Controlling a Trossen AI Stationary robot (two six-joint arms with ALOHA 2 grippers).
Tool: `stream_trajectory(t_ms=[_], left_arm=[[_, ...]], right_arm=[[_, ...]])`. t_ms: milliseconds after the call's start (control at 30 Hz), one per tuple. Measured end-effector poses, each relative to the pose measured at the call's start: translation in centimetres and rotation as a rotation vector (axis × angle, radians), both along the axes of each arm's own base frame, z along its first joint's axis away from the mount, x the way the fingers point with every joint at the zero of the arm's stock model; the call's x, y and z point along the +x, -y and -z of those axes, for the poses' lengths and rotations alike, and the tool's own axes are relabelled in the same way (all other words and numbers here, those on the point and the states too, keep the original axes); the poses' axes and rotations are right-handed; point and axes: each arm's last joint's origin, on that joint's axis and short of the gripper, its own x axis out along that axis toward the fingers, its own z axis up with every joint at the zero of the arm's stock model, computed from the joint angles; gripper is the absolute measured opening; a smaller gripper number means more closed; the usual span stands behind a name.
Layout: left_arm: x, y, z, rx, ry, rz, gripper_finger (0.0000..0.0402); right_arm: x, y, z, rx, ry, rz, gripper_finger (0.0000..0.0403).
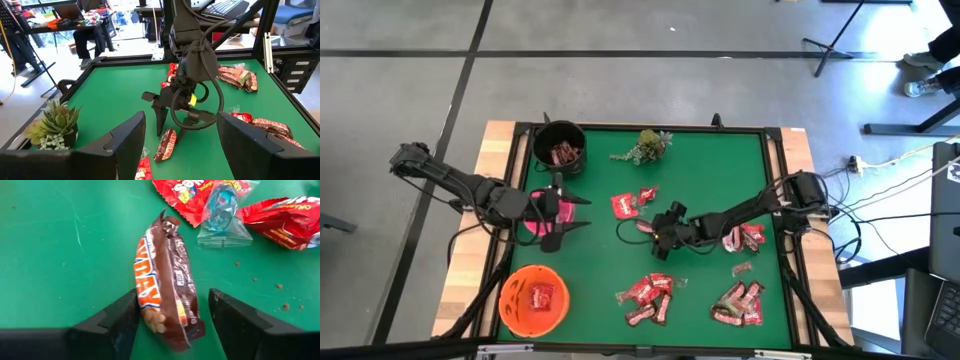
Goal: Sort candy
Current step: Put the brown chocolate into the black bucket
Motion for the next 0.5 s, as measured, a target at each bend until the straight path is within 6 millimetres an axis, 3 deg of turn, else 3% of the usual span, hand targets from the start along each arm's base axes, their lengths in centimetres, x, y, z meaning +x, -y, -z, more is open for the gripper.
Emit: stream_trajectory(t_ms=[333,500], left_arm=[[0.0,0.0,0.0,0.001,-0.001,0.0,0.0234],[0.0,0.0,0.0,0.001,-0.002,0.0,0.0234]], right_arm=[[0.0,0.0,-0.4,0.01,0.004,-0.03,0.0082],[-0.1,0.1,-2.6,0.006,0.063,-0.049,0.0055]])
